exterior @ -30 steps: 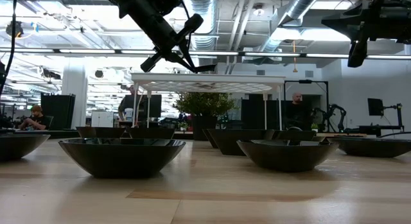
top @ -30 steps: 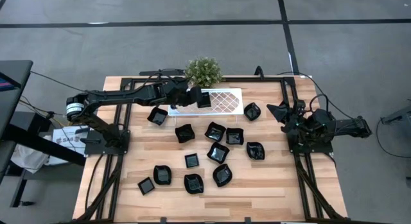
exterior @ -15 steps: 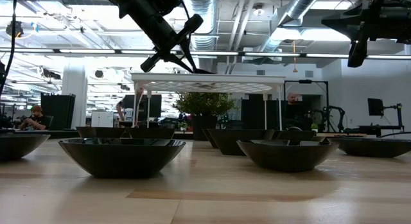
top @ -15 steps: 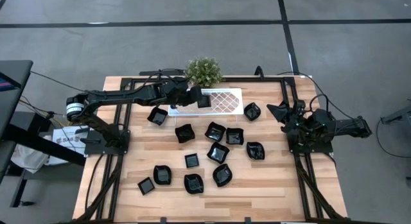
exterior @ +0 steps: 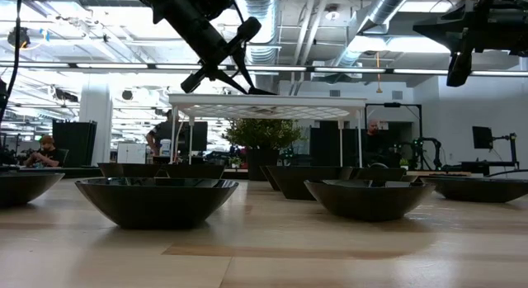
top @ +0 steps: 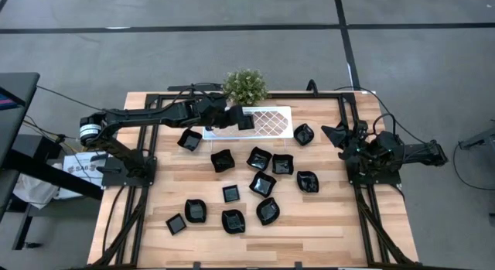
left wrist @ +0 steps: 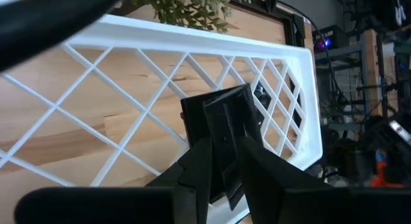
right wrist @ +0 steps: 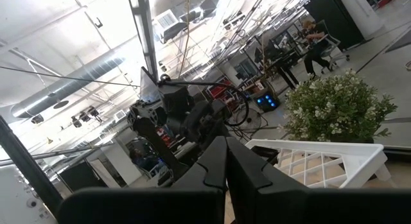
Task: Pick & Place Mini shaped plates
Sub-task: Stack the top square plate on top of the stacked square plate on the shelf, then stack the left square plate on top of the stacked square plate on the shelf
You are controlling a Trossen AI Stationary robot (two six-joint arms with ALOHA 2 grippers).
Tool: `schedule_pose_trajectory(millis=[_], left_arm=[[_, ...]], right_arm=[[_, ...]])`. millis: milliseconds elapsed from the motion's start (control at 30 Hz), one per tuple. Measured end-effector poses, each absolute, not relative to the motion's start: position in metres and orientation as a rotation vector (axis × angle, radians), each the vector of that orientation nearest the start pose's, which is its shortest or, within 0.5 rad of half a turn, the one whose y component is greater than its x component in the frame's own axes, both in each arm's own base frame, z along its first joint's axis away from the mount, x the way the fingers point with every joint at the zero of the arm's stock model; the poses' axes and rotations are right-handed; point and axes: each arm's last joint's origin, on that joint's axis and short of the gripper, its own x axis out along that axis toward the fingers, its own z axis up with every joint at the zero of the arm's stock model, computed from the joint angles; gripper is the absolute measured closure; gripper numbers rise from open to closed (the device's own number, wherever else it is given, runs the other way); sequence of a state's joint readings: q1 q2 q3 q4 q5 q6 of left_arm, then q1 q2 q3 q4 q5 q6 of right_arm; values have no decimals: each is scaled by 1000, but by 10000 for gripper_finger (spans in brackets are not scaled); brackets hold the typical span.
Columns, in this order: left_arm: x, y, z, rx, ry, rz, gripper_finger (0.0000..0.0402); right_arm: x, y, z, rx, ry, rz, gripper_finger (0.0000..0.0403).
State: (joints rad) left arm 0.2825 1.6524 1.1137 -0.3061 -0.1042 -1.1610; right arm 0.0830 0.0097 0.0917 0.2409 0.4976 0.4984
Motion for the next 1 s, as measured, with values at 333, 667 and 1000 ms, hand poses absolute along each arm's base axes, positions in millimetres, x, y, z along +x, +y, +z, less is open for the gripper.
schedule_pose_trajectory(millis=[333, 667, 1000], left_arm=[[320, 109, 239, -1104, 499, 794, 325], [311, 101, 261, -1024, 492, 693, 325], [278, 38, 297, -957, 628, 528, 339]], right_arm=[[84, -7, 216, 581, -412, -325, 403], [84, -7, 216, 589, -414, -323, 403], [84, -7, 216, 590, -415, -322, 403]])
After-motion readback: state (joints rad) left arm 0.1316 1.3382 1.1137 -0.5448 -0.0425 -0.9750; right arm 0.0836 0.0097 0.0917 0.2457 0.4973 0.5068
